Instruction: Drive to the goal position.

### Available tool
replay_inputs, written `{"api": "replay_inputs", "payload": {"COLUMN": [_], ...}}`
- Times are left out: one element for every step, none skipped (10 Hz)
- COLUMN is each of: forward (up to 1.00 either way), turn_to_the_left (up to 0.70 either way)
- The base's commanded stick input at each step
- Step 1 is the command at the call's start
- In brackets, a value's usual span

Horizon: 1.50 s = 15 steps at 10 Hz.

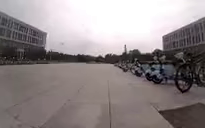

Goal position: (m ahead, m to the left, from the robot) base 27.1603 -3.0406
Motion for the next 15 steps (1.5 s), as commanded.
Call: {"api": "replay_inputs", "payload": {"forward": [1.00,1.00,1.00,1.00,1.00,1.00,1.00,1.00,1.00,1.00,1.00,1.00,1.00,1.00,1.00], "turn_to_the_left": [0.00,0.00,0.00,0.00,0.00,0.00,0.00,0.00,0.00,0.00,0.00,0.00,0.00,0.00,0.00]}}
